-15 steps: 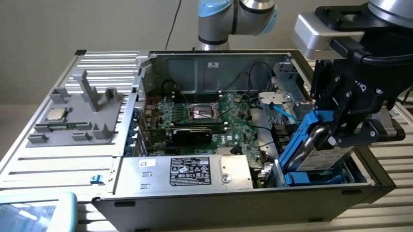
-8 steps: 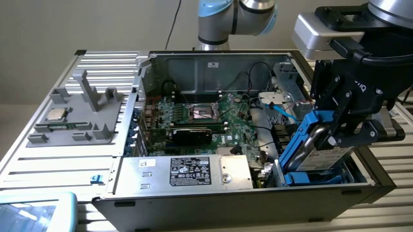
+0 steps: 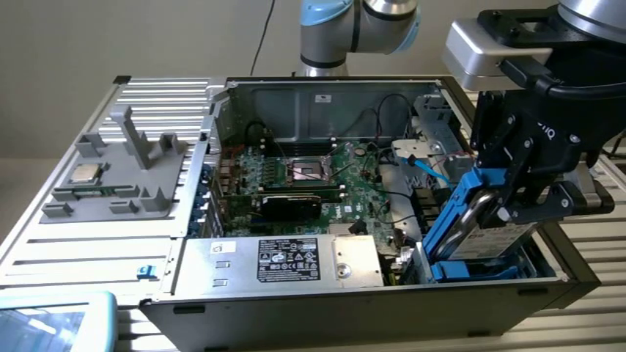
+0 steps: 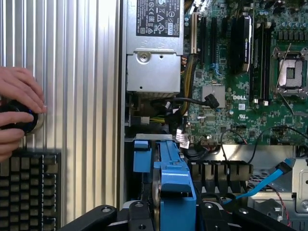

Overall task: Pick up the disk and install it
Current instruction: 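Insert the disk into the insertion slot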

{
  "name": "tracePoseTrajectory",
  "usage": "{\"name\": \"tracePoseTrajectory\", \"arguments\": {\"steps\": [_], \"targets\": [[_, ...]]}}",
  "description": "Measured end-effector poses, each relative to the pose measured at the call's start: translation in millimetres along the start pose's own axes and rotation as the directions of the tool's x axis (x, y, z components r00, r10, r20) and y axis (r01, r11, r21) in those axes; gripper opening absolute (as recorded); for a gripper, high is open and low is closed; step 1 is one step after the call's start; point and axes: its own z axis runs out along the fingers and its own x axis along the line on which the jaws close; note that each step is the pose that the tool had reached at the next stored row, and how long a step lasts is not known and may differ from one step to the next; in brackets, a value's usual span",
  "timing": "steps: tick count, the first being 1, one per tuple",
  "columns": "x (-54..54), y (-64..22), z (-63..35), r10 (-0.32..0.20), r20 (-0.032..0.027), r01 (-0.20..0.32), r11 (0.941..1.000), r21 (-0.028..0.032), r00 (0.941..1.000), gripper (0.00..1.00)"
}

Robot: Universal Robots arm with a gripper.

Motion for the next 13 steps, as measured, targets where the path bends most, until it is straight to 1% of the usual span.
{"name": "tracePoseTrajectory", "arguments": {"steps": [1,3,4,5,6,7,13], "targets": [[0.0,0.0,0.0,0.0,0.0,0.0,1.0,0.0,1.0,0.45],[-0.1,0.0,0.1,0.0,-0.0001,0.0,1.0,0.0,1.0,0.45],[-0.4,0.0,0.2,0.0,0.0002,0.0,1.0,0.0,1.0,0.52],[-0.8,0.1,0.1,0.0,0.0001,0.0,1.0,0.001,1.0,0.52],[-1.3,-0.1,0.0,0.0,-0.0003,0.0,1.0,0.0034,1.0,0.52],[-1.3,-1.7,-0.2,0.0,-0.0007,0.0,1.0,0.0043,1.0,0.52],[-1.4,-28.4,-0.7,0.0,-0.0007,0.0,1.0,0.0043,1.0,0.52]]}}
